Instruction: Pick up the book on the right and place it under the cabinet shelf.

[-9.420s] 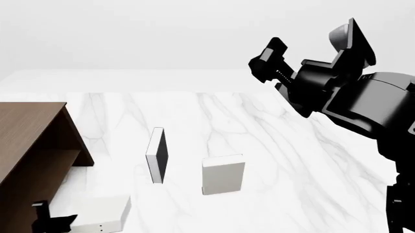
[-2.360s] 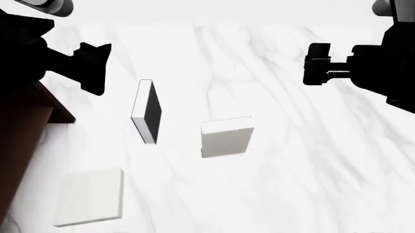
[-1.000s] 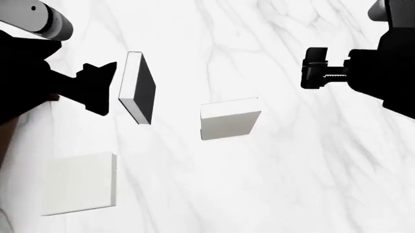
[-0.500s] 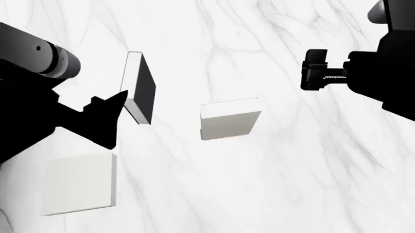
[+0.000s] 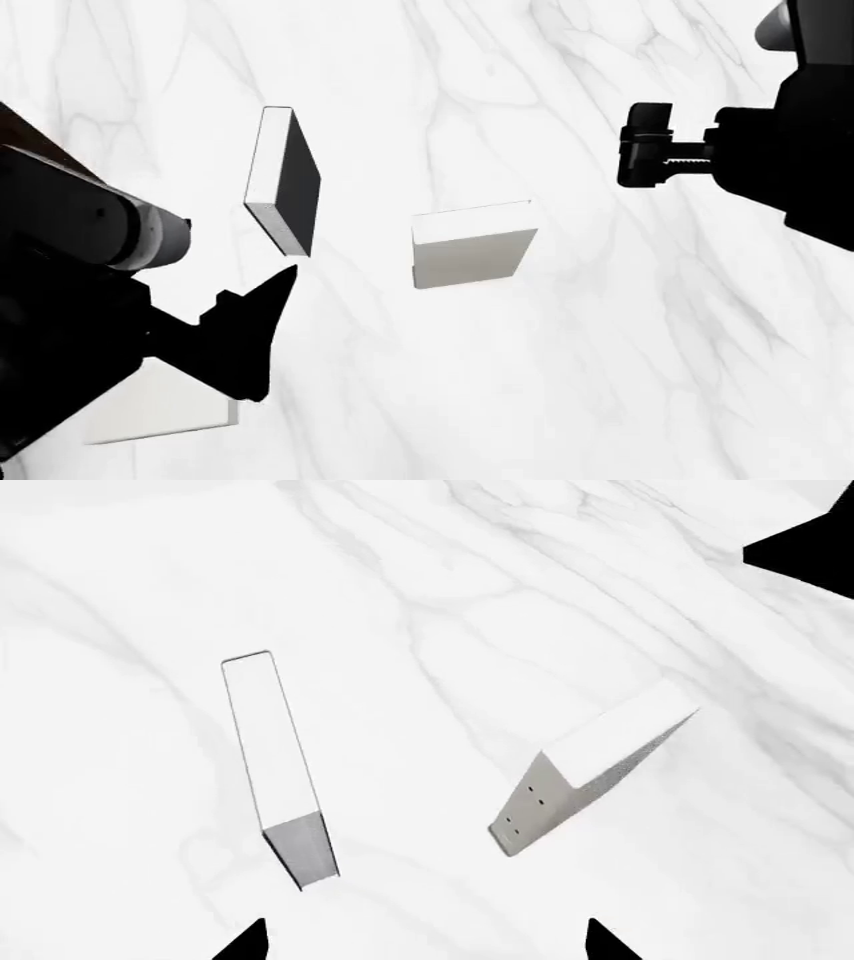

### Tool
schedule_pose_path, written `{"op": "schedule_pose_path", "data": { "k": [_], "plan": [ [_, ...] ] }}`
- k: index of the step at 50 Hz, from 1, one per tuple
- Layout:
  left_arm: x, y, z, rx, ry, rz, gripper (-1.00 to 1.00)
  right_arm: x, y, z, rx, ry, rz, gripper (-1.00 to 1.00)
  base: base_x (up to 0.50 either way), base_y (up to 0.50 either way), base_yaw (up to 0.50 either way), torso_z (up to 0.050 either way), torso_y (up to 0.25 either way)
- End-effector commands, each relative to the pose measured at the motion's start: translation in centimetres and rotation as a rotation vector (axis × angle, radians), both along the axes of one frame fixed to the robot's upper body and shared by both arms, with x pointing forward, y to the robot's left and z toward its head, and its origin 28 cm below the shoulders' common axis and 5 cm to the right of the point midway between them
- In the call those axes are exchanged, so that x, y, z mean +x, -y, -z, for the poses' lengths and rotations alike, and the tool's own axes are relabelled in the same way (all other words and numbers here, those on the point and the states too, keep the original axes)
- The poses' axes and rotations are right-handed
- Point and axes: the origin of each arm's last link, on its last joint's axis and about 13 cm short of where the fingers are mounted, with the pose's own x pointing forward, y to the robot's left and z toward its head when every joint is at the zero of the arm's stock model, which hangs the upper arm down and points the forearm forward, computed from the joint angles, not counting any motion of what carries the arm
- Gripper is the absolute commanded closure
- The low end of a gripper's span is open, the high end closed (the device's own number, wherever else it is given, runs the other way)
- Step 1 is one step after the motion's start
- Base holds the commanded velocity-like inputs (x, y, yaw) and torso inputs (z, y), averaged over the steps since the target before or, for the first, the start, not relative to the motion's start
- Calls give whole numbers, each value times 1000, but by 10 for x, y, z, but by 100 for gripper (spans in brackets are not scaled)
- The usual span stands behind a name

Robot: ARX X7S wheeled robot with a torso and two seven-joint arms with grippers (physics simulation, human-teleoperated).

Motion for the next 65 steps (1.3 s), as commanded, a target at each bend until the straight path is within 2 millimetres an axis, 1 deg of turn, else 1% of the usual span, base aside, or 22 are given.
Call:
{"op": "schedule_pose_path", "data": {
  "k": [1,10,23,39,65],
  "plan": [
    [-14,6,14,-48,-54,15,-100,0,0,1,2,-1,-1,-100,0,0,0,0,0],
    [-21,12,24,-81,-95,31,-100,0,0,1,3,-2,-2,-100,0,0,0,0,0],
    [-24,18,42,-113,-146,44,-100,0,0,3,6,-4,-3,-100,0,0,0,0,0],
    [-20,21,58,-143,-189,39,-100,2,-1,3,6,-7,-8,-100,0,0,0,0,0],
    [-11,20,79,-152,-239,-10,-100,2,-1,7,12,-10,-9,-100,0,0,0,0,0]
  ]
}}
